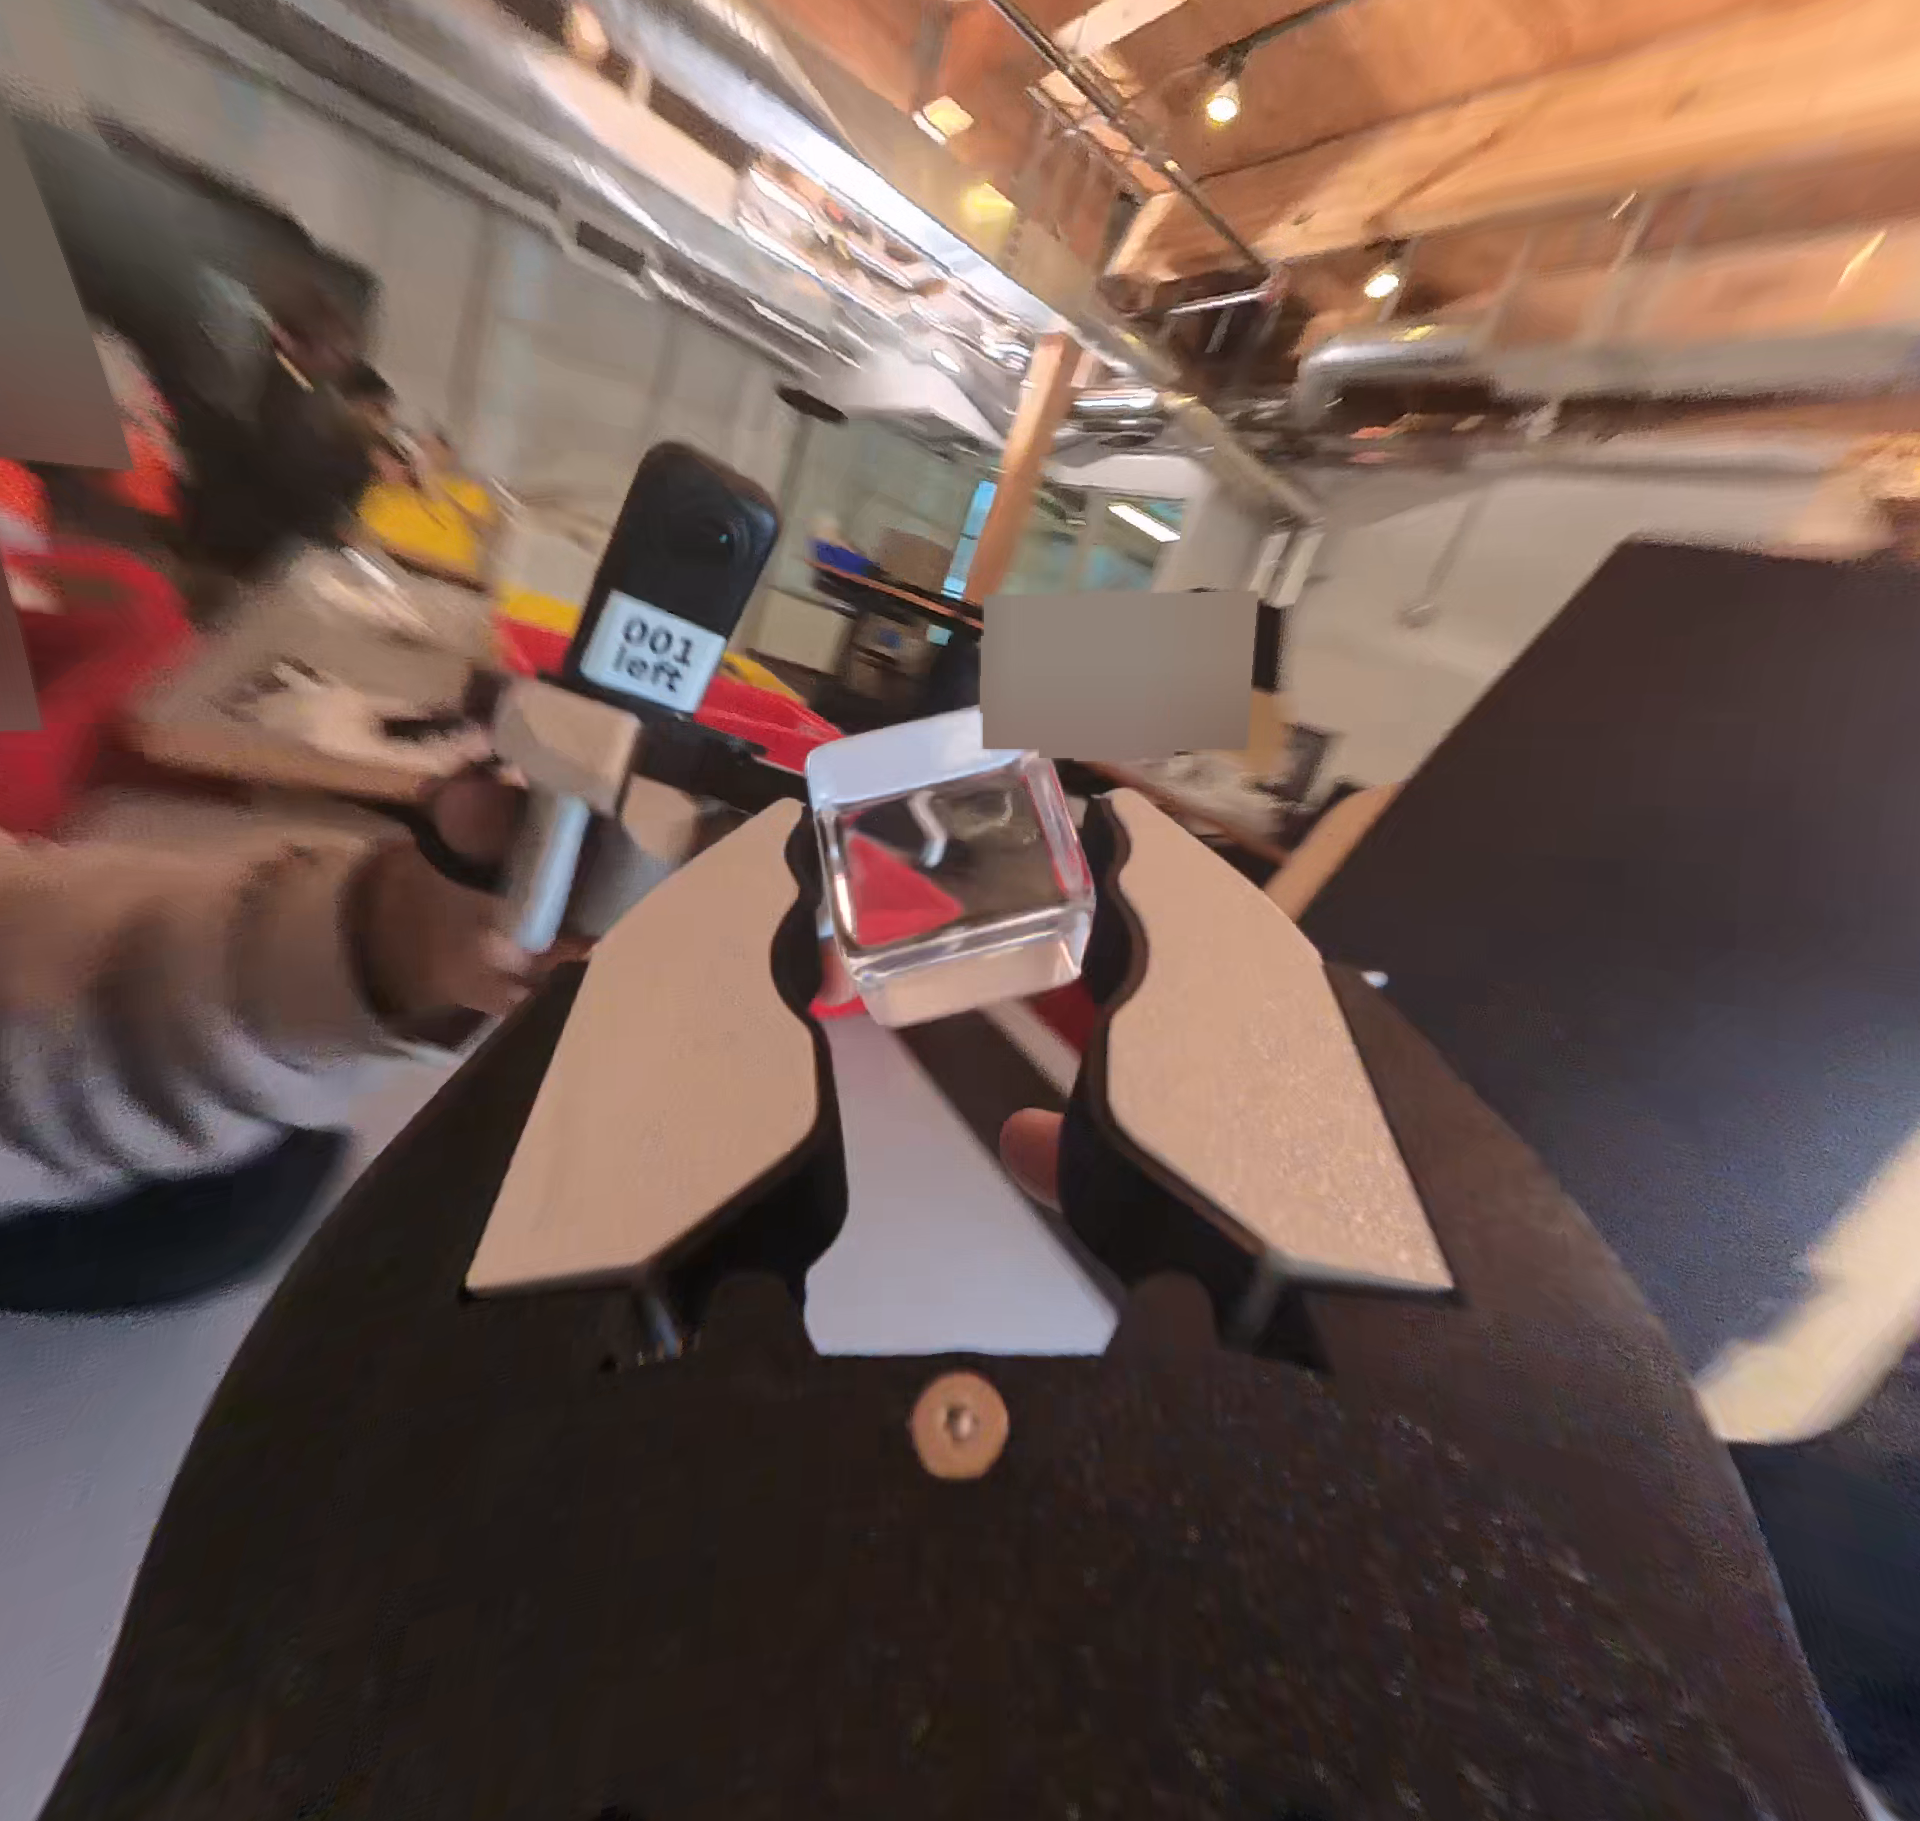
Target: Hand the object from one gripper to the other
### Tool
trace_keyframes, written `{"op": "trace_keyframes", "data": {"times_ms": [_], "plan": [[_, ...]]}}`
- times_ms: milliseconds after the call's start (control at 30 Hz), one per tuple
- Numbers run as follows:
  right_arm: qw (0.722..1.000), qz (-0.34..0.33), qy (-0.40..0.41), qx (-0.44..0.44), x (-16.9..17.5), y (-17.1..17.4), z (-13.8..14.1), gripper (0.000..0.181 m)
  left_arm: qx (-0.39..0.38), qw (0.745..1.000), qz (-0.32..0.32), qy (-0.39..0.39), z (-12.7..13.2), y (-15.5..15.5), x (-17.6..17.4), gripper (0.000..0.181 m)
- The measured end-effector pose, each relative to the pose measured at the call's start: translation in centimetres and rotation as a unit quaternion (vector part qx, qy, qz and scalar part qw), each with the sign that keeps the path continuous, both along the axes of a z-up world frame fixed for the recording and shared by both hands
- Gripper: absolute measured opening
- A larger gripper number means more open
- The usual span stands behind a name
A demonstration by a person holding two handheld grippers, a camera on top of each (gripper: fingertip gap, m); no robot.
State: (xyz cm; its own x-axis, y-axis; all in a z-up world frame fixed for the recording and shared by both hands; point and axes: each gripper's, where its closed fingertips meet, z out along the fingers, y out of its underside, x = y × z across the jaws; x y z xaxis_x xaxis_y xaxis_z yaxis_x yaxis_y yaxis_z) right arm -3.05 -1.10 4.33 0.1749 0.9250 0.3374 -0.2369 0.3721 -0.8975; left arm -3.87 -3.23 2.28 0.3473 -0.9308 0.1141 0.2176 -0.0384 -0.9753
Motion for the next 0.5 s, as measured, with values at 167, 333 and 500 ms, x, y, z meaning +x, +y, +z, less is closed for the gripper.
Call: {"op": "trace_keyframes", "data": {"times_ms": [167, 333, 500], "plan": [[0.961, 0.170, 0.027, -0.215, 0.5, -0.2, 0.9, 0.047, 0.210, 0.937, 0.208, 0.185, -0.7, 1.5, -1.0, 0.068], [0.906, 0.261, -0.026, -0.332, -1.5, -1.3, -1.2, 0.047, 0.337, 0.856, 0.292, 0.263, -1.5, 1.9, -0.2, 0.068], [0.834, 0.340, -0.073, -0.429, -3.2, -2.9, -3.2, 0.046, 0.484, 0.732, 0.356, 0.321, -1.8, 1.6, -0.2, 0.064]]}}
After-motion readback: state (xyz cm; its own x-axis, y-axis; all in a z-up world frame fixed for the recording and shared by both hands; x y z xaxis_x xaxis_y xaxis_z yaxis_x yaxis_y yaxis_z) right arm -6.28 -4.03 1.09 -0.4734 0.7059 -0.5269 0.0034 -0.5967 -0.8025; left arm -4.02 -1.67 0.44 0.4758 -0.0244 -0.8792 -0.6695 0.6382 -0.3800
